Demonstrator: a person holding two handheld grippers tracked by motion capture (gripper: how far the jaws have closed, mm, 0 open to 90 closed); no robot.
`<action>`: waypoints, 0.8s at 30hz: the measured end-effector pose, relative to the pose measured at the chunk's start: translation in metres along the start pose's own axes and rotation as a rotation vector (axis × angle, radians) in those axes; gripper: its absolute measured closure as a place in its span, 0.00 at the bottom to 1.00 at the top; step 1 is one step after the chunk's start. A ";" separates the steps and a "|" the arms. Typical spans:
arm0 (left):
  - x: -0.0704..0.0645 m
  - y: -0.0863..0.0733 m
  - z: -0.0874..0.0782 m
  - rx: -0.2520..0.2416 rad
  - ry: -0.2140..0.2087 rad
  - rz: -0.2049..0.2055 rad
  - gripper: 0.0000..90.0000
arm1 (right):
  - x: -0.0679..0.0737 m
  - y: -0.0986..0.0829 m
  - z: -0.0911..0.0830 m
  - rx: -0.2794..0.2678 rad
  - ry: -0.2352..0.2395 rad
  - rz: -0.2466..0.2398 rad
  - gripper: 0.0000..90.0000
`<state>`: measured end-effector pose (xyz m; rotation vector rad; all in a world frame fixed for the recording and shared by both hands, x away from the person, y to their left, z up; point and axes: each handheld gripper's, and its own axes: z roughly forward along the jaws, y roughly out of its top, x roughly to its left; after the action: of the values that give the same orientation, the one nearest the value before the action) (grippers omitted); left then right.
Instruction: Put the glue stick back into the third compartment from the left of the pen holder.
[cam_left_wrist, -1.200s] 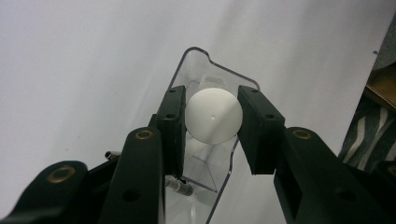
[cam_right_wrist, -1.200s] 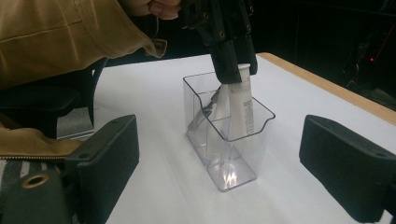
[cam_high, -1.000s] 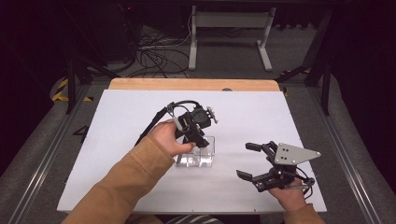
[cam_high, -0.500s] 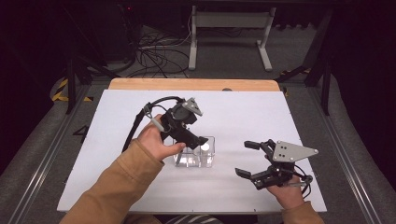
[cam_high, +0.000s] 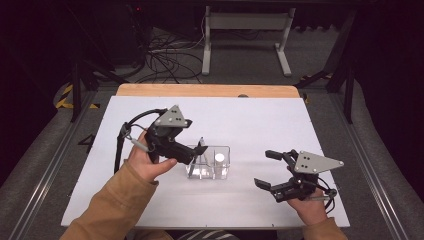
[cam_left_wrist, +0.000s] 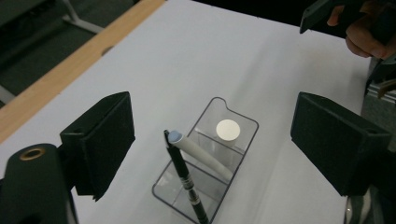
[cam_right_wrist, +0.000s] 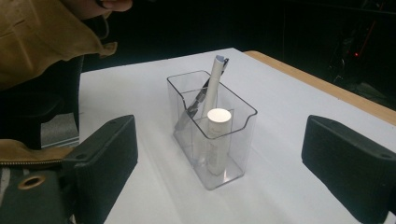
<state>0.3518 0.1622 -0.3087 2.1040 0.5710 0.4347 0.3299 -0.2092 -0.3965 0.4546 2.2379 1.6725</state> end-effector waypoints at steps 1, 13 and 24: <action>0.001 -0.005 -0.003 -0.013 -0.001 -0.011 0.16 | 0.000 -0.001 0.000 0.001 -0.004 0.001 0.12; 0.012 -0.078 -0.036 -0.200 0.106 -0.063 0.14 | -0.002 -0.006 -0.001 0.005 -0.051 0.022 0.10; 0.008 -0.136 -0.043 -0.300 0.140 -0.056 0.12 | -0.003 -0.018 -0.003 0.023 -0.090 0.049 0.09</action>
<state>0.3047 0.2634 -0.3974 1.7775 0.6044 0.6005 0.3298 -0.2177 -0.4124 0.5833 2.2000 1.6175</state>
